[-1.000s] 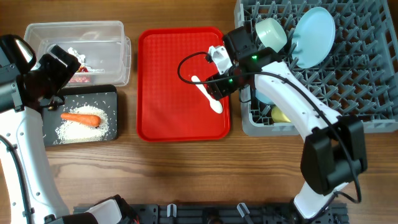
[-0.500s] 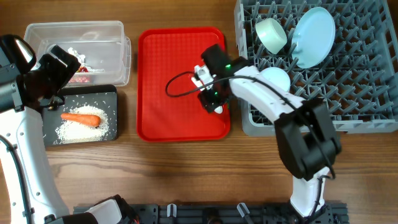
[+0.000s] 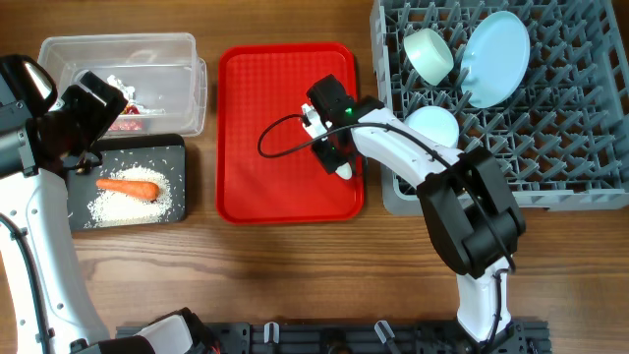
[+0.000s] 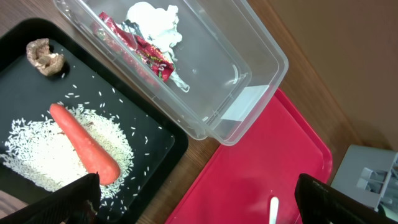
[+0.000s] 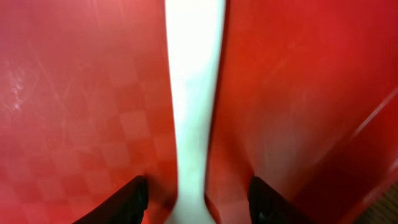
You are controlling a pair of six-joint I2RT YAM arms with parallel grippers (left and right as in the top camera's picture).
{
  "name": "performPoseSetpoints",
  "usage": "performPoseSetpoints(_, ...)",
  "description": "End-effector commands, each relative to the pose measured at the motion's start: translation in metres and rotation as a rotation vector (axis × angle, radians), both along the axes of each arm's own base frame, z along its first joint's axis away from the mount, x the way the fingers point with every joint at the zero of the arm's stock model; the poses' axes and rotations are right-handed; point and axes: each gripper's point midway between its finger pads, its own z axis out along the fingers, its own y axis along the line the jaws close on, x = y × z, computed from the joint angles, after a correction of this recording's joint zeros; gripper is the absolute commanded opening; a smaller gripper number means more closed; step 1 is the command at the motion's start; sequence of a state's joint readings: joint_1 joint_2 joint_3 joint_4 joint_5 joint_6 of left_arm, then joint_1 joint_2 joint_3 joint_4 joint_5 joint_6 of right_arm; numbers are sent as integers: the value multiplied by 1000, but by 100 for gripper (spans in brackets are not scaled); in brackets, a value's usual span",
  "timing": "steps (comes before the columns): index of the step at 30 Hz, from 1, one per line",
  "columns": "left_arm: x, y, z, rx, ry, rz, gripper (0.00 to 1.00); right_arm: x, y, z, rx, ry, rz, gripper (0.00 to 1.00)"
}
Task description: Sort waste into correct bins and load items into the dishwasher rack
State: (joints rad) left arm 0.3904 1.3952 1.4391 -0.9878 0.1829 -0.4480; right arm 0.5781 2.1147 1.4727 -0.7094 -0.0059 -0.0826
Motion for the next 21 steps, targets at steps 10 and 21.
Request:
performPoseSetpoints(10,1,3,-1,-2,2,12,100,-25,-18,-35,-90,136,-36,7)
performPoseSetpoints(21,1,3,-1,-3,2,12,100,-18,-14,-11,-72,111,-43,4)
